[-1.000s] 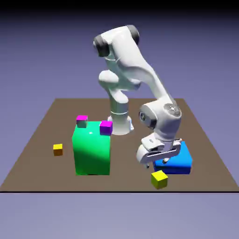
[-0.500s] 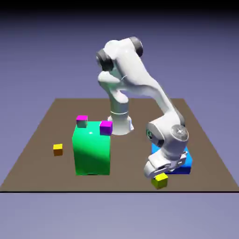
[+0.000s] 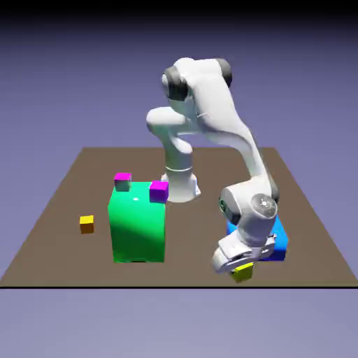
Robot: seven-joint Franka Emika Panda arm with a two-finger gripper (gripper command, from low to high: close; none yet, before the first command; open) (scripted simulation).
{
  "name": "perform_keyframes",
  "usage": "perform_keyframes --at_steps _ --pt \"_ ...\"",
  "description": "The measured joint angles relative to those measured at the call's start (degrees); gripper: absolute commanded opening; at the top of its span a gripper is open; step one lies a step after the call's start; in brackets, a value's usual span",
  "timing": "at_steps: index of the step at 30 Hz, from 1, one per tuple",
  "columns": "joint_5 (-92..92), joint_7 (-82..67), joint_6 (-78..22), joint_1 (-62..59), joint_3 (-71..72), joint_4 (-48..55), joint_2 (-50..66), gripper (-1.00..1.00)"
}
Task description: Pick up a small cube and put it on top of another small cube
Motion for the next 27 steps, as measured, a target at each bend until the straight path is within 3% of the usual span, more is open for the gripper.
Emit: perform_keyframes --at_steps 14,17,27 --pt "-18.5 12.1 -11.7 -26.4 29.0 2.5 3.2 -1.0" --pt "-17.0 12.4 -12.4 -27.1 30.0 4.5 2.3 -1.0" --pt "-1.1 21.3 -18.9 -22.2 11.3 -1.9 -18.5 -1.0"
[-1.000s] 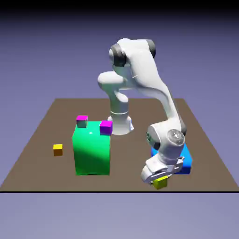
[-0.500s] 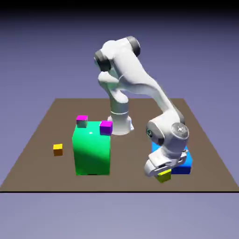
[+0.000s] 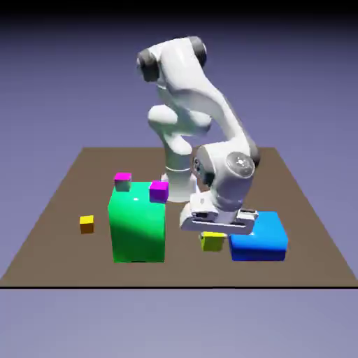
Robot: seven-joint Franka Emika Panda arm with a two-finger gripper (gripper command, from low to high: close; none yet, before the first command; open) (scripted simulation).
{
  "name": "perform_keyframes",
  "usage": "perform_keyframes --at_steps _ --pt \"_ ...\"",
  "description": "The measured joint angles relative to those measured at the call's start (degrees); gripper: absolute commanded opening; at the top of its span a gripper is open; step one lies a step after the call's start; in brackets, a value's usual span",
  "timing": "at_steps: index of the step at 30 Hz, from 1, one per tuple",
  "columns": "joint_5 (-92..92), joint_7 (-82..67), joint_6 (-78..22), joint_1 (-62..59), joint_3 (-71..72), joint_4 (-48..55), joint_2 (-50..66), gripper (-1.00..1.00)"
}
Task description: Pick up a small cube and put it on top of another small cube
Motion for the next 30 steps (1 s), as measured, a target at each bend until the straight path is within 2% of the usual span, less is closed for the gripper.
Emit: perform_keyframes --at_steps 17,19,23,24,26,30 --pt "26.3 15.1 -10.8 8.6 -32.2 -11.9 -34.9 -1.0" --pt "25.8 15.3 -10.6 9.2 -33.6 -13.7 -35.1 -1.0" --pt "26.9 14.3 -0.6 9.8 -32.9 -21.9 -33.3 -1.0" --pt "27.0 14.3 -0.2 9.9 -32.9 -22.2 -33.2 1.0" --pt "26.9 14.4 -0.2 9.9 -32.9 -22.2 -33.2 1.0" --pt "25.7 15.3 -10.2 9.3 -33.5 -14.0 -35.0 1.0"
